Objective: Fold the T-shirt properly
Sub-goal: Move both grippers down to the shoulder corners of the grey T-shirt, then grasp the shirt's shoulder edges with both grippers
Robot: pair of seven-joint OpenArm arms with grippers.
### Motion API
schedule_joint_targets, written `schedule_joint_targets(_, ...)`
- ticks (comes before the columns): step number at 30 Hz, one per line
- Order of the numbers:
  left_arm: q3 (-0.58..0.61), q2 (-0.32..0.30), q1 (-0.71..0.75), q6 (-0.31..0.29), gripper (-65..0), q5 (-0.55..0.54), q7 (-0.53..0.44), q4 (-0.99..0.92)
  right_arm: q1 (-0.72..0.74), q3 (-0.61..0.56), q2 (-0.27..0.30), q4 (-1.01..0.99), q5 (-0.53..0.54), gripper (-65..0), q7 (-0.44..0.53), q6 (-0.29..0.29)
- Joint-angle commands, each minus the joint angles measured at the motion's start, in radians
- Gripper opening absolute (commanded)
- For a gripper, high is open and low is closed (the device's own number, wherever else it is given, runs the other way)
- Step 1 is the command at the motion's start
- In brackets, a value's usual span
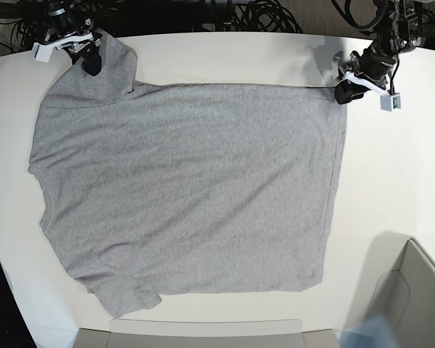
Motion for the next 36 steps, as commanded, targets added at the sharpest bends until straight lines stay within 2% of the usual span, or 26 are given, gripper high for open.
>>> schedule_joint_targets(1,0.04,-0.008,0.004,0.005,-39.9,0.005,0.029,0.004,-0.014,-0.004,0.01,0.0,0.006,-38.9,-0.045,-0.026)
schedule_joint_targets(5,0.116,-0.008,-0.016,0.005,-40.0,0.006,0.029,0.004,-0.016,-0.004,0.01,0.0,0.006,-38.9,-0.047,-0.026)
schedule_joint_targets(8,0.119,-0.002,-0.022,0.005,-40.2,0.006,0.028,-0.002,-0.016,-0.006,0.01,0.0,0.005,-41.0,-0.047,-0.013)
schedule_joint_targets(11,0.116,-0.003,-0.037,0.007,-43.7,0.006,0.028,-0.019,-0.017,-0.006,0.005,0.0,0.005,-51.4,-0.047,0.053)
schedule_joint_targets(14,0.111,-0.006,-0.03,0.012,-53.3,0.006,0.028,-0.019,-0.019,0.003,0.003,0.0,0.006,-63.3,-0.047,0.059)
schedule_joint_targets(15,0.099,-0.005,-0.028,0.012,-56.7,0.005,0.028,-0.017,-0.019,0.003,0.003,0.0,0.006,-65.0,-0.047,0.059)
schedule_joint_targets(17,0.07,-0.002,-0.016,0.012,-65.0,0.003,0.029,-0.017,-0.034,0.005,0.01,0.0,0.006,-65.0,-0.047,0.06)
schedule_joint_targets(20,0.051,-0.002,0.012,0.008,-65.0,0.003,0.029,-0.014,-0.048,0.012,0.007,0.023,0.006,-65.0,-0.039,0.06)
schedule_joint_targets(23,0.037,-0.005,0.033,0.007,-65.0,0.003,0.029,-0.014,-0.092,0.075,-0.001,0.038,0.006,-65.0,-0.039,0.06)
schedule_joint_targets(27,0.028,-0.005,0.066,0.007,-65.0,0.003,0.029,0.003,-0.12,0.169,-0.049,0.046,0.006,-65.0,-0.042,0.065)
schedule_joint_targets(30,0.005,-0.005,0.124,0.007,-65.0,0.003,0.028,0.07,-0.163,0.233,-0.059,0.068,0.006,-65.0,-0.045,0.065)
schedule_joint_targets(36,-0.061,-0.003,0.23,0.007,-65.0,0.005,0.028,0.202,-0.244,0.259,-0.061,0.146,0.005,-65.0,-0.039,0.068)
